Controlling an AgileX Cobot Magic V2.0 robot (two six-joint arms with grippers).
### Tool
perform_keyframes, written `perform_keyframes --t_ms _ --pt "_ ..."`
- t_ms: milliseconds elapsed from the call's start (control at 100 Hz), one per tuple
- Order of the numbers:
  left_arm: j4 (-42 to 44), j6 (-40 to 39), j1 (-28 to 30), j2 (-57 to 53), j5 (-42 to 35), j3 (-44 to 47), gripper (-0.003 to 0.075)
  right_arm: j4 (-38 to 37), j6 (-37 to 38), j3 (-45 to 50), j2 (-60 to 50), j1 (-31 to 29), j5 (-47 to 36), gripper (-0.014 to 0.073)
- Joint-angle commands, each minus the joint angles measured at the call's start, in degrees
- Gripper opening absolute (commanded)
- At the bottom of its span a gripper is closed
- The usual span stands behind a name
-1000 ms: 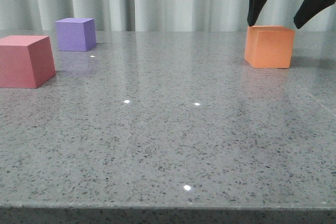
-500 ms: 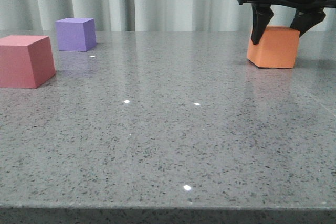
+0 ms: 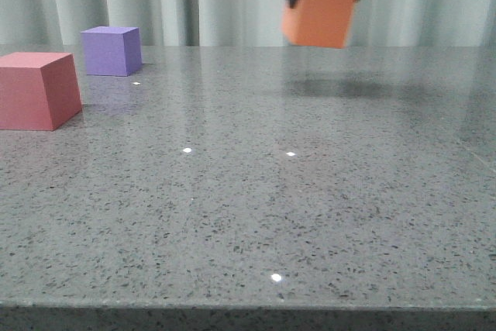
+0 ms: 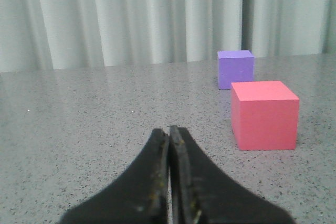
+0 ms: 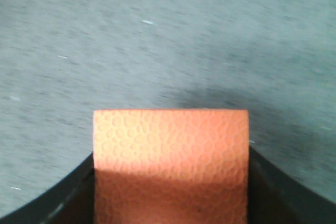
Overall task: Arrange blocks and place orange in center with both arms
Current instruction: 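Carry the orange cube with the right gripper toward the table center, then set the orange cube down, open the right gripper and lift away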
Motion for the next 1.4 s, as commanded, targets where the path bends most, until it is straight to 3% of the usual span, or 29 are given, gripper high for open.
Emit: perform_keyframes --t_ms 0,190,380,720,960,1090,1180,1390 --pt "-0.5 -0.1 0.1 -2.1 -4.5 2.4 -0.0020 -4.3 4.9 -5.6 -0.2 2.8 -1.3 0.0384" --pt "-0.5 -0.1 0.1 -2.1 -4.5 2.4 -0.0020 -11.9 12.2 -15.8 7.6 8.3 3.3 0.0384" --pt "-0.5 -0.1 0.1 -2.1 -4.5 2.4 -0.0020 -12.2 13.4 -24.3 14.2 10.1 6.7 0.0384" --pt "-0.5 -0.1 0.1 -2.1 -4.5 2.4 -0.0020 -11.2 14.4 -26.4 17.3 10.3 7.6 0.0391" --pt "-0.5 -0.1 0.1 -2.1 -4.5 2.4 -0.0020 -10.7 14.3 -26.4 17.3 10.3 7.6 0.0657" --pt "-0.5 -0.1 0.1 -2.1 -4.5 2.4 -0.0020 -10.7 14.3 -26.6 16.9 10.3 7.5 0.0664" --pt "-0.5 -0.1 0.1 -2.1 -4.5 2.4 -0.0020 -10.7 13.1 -28.0 16.3 10.3 8.6 0.0664" --pt "-0.5 -0.1 0.1 -2.1 -4.5 2.4 -0.0020 -10.1 1.6 -31.3 13.0 9.7 13.5 0.0664"
